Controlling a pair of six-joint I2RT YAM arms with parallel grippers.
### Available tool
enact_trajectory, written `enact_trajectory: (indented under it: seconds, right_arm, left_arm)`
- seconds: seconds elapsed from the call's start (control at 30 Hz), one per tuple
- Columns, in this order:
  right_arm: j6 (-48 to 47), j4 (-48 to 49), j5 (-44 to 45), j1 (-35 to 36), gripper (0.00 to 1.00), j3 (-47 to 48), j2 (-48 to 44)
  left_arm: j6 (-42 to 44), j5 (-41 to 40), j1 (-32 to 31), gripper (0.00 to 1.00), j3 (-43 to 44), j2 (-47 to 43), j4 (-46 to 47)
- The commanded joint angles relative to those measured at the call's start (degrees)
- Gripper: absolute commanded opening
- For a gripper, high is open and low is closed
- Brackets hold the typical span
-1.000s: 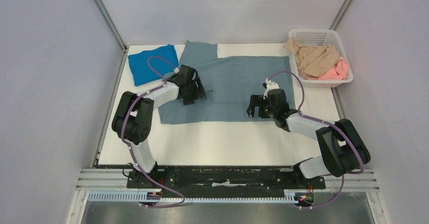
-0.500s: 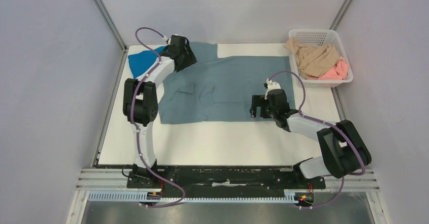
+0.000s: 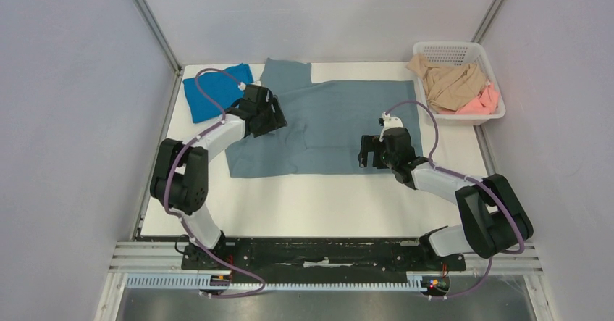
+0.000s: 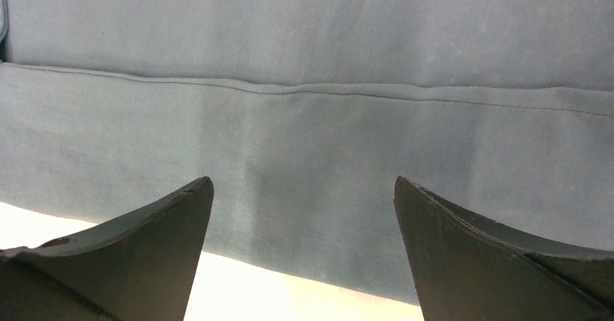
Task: Fold and stack the t-shirts
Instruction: Fold the flattened tshirt in 1/3 of the way
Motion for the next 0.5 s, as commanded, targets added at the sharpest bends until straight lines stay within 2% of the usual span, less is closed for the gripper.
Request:
enact_trajectory:
  seconds: [0.0,0.1,0.2,0.47]
  right_arm:
    - [0.4,2.3,0.7,0.1,0.98,1.1,-0.8]
    - [-0.3,2.1,0.9,0.0,0.98,1.0,-0.5]
    - [-0.7,1.6,2.3,0.1,0.98,0.8,-0.3]
    - [-1.5,-0.1,5.0,0.0,0.98,0.9,-1.4]
  left_arm:
    - [-0.1,-0.1,0.4,0.76,2.2,5.2,3.1]
    - [0.9,-2.3,1.1,0.76,7.4,9.9,1.2]
    - [2.2,-3.4,2.0,0.76,11.8,13.5,3.7]
    - [2.3,-5.9,6.3,0.75,33.2,22.7,-6.5]
